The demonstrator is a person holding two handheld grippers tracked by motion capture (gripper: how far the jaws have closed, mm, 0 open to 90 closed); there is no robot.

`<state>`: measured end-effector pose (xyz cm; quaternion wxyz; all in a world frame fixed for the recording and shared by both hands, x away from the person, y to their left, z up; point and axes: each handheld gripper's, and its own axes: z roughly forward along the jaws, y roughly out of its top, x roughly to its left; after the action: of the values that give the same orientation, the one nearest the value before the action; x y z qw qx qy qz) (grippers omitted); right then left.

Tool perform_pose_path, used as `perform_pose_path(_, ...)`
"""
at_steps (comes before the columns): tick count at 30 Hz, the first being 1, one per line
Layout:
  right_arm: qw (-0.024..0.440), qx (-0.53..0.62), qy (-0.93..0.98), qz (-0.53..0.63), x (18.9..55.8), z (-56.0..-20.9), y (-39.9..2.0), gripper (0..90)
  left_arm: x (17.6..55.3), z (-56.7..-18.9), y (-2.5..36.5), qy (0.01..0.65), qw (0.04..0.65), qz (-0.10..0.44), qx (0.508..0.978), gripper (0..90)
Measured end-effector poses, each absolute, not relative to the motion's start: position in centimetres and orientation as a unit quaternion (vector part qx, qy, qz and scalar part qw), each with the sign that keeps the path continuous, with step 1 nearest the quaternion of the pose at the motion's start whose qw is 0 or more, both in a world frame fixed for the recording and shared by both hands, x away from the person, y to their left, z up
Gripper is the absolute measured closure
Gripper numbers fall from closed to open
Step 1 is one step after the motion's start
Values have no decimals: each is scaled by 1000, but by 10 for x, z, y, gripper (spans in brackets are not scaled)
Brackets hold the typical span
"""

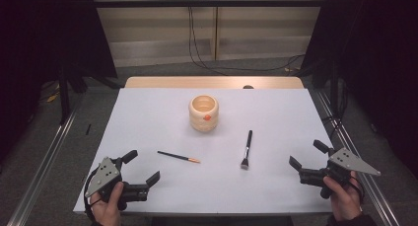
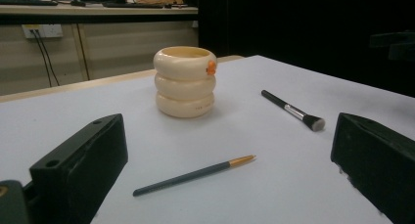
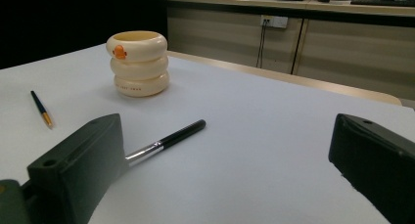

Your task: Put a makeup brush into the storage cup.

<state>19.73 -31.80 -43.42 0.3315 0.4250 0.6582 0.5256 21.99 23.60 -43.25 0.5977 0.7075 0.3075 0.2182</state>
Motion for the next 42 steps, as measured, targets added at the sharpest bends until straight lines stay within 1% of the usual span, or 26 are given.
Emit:
perform_pose_path(9,326,424,661,526,198,-435,-317,0,220,-432,235,306,598,225,706,6)
perform_pose_path(15,325,419,663,528,198,-435,-318,0,220,-432,233,299,602,209,710,1)
perform_pose_path(18,329,427,656,529,195,-434,-318,0,222,-431,232,302,602,211,708,3)
perform_pose_path(20,330,423,657,530,194,-433,-317,0,223,-430,233,293,600,209,715,3)
perform_pose_path(23,328,419,660,530,194,-433,-315,0,225,-427,231,293,603,196,715,1)
perform_pose_path(25,329,416,662,529,194,-433,-313,0,227,-424,229,296,597,189,722,19)
perform_pose_path(29,327,415,664,529,195,-433,-313,0,229,-421,228,294,590,195,726,12)
perform_pose_path(33,319,414,665,534,195,-434,-313,0,236,-413,226,281,597,198,725,10)
perform_pose_path(37,319,413,664,535,196,-434,-312,0,242,-410,222,281,599,203,721,11)
perform_pose_path(42,316,413,666,535,195,-434,-313,0,247,-403,219,266,600,211,724,10)
